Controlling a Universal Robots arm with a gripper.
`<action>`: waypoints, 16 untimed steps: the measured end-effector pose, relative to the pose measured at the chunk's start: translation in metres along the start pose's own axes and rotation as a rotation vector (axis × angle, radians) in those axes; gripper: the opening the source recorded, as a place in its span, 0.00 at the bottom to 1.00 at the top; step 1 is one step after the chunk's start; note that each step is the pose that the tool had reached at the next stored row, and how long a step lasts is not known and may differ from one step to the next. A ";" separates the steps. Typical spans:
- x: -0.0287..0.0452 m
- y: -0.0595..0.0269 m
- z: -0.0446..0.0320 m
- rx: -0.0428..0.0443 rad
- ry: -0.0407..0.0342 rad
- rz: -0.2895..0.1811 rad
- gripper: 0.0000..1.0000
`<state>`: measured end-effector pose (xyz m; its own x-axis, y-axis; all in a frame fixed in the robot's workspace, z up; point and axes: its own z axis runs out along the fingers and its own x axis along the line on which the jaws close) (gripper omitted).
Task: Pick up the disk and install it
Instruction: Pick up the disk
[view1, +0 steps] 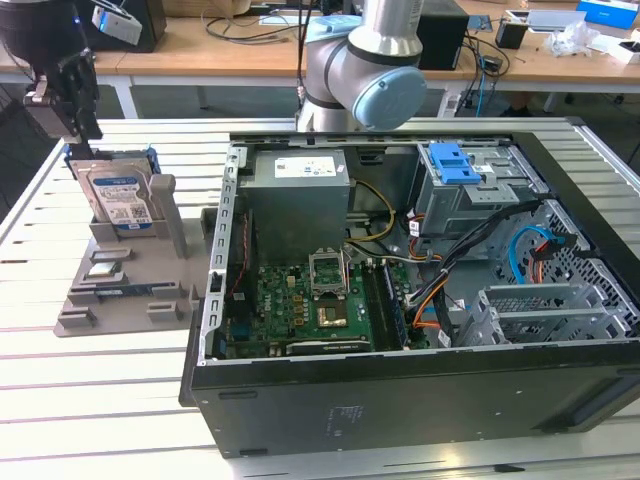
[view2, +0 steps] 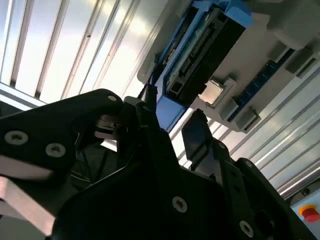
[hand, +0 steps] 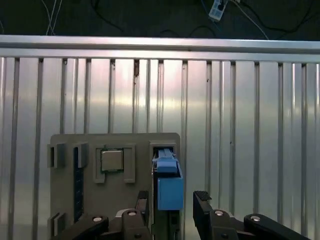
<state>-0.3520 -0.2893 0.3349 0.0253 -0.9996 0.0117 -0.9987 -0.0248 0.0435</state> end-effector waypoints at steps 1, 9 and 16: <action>0.0001 -0.0005 0.0105 0.0001 0.0001 -0.004 0.48; 0.0033 -0.0012 0.0296 -0.0002 0.0003 -0.009 0.48; 0.0038 -0.0016 0.0386 -0.0002 0.0004 -0.010 0.48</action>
<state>-0.3520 -0.2936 0.2963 0.0354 -0.9993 0.0117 -0.9984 -0.0349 0.0439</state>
